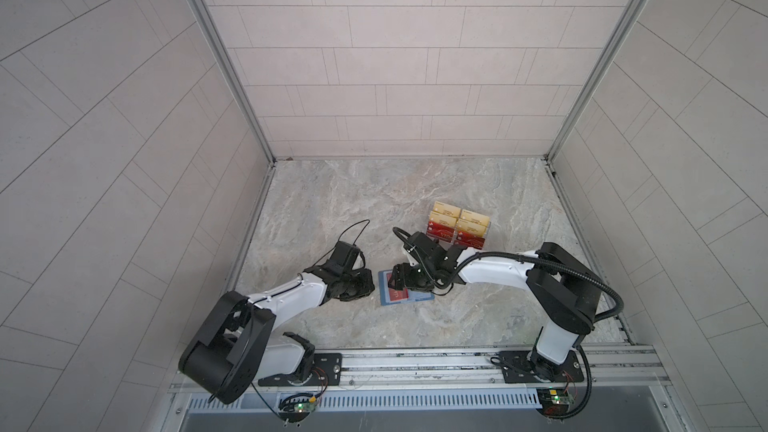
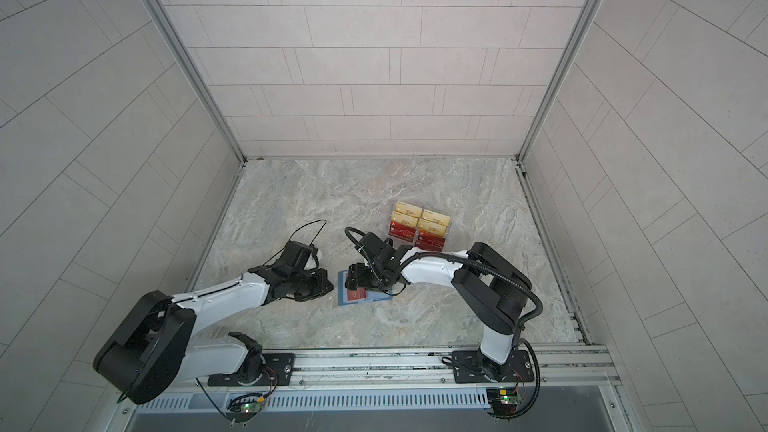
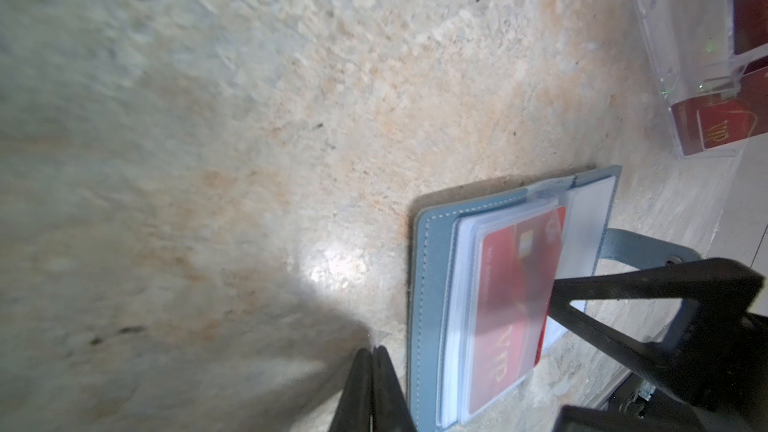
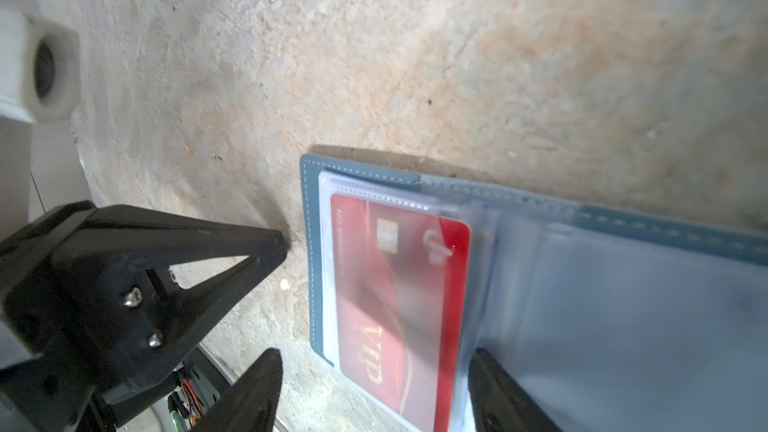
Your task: Put the credit cards into the card holder
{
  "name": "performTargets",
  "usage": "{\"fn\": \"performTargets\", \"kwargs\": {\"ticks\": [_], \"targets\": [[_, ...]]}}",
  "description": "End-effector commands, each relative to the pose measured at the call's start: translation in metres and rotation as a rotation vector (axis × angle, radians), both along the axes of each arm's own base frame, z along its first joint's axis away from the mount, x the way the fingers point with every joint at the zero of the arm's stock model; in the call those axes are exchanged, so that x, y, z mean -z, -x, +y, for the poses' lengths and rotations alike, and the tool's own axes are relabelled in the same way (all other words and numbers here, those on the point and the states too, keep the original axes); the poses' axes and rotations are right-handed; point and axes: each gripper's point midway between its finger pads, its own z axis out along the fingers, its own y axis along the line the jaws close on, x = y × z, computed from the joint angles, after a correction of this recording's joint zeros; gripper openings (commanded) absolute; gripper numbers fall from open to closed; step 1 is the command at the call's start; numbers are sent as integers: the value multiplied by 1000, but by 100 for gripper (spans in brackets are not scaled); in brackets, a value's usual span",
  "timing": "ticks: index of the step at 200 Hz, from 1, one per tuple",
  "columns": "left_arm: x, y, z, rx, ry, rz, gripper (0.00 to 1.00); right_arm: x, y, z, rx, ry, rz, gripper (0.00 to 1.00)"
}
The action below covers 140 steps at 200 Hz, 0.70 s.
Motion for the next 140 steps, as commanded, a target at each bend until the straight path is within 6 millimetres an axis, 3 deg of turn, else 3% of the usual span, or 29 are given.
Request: {"fn": "performTargets", "kwargs": {"ticks": [1,73,140], "targets": [[3,4,1,0,-15,8,8,-4,9,-2,-5,20,5,74],[11,15,-18,22,26,25,6,-7,12,14,-28,7,8,73],[-4,14,4,-29,-48,-28,10,-11,10,25,-42,-19,-4,73]]}}
